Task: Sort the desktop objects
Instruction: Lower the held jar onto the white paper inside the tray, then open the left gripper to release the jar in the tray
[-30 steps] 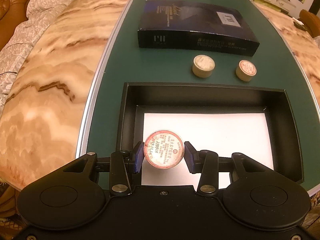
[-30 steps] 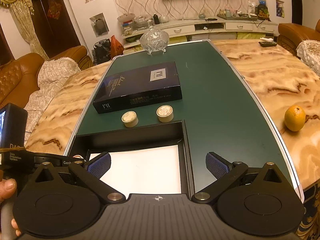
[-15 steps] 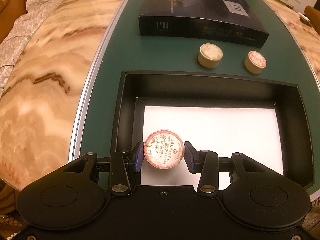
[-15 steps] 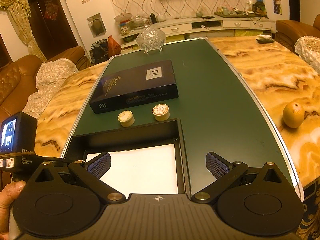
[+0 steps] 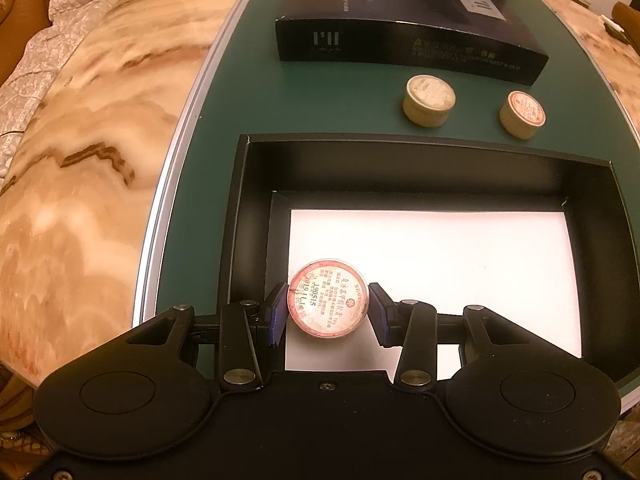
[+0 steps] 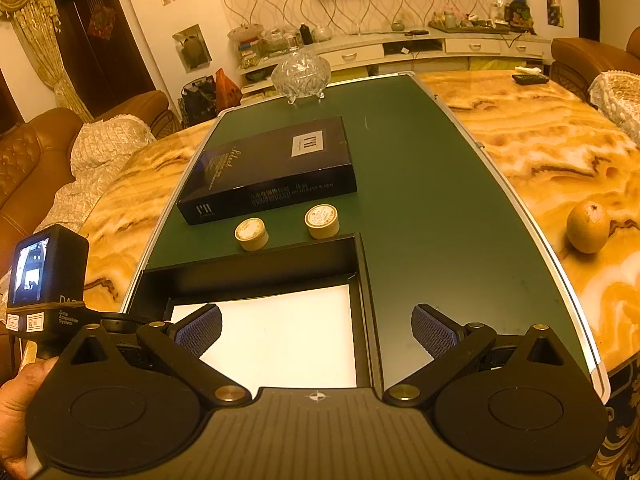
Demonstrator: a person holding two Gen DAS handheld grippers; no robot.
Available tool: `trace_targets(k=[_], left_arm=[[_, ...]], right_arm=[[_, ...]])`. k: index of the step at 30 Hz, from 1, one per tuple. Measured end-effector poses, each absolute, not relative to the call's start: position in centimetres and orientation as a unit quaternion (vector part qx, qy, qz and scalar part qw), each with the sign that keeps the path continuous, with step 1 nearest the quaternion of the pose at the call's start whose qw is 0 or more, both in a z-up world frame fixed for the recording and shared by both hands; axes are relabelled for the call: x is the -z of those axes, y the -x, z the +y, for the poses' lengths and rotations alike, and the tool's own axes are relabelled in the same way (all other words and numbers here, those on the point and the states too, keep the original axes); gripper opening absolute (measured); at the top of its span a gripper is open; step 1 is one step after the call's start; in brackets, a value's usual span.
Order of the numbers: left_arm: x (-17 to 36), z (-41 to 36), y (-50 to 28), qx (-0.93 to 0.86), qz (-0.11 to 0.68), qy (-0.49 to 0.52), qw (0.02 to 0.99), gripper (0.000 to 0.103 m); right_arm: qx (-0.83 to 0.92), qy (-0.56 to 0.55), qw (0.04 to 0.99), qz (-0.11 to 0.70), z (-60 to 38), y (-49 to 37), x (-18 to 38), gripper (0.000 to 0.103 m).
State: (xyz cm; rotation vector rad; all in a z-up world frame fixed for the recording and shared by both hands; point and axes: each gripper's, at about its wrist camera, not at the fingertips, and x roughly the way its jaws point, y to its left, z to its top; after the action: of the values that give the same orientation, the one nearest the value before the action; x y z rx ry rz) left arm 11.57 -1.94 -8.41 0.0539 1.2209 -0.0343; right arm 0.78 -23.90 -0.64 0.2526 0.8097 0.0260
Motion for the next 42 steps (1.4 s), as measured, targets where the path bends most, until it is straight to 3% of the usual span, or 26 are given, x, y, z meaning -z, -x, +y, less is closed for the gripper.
trace_targets(k=[42], left_arm=[[8.21,-2.17,-11.77,0.017,0.566,-0.034,0.823,0.045]], right_arm=[[-0.011,-0.124,0.910,0.395,-24.12,-0.95,0.97,0.103]])
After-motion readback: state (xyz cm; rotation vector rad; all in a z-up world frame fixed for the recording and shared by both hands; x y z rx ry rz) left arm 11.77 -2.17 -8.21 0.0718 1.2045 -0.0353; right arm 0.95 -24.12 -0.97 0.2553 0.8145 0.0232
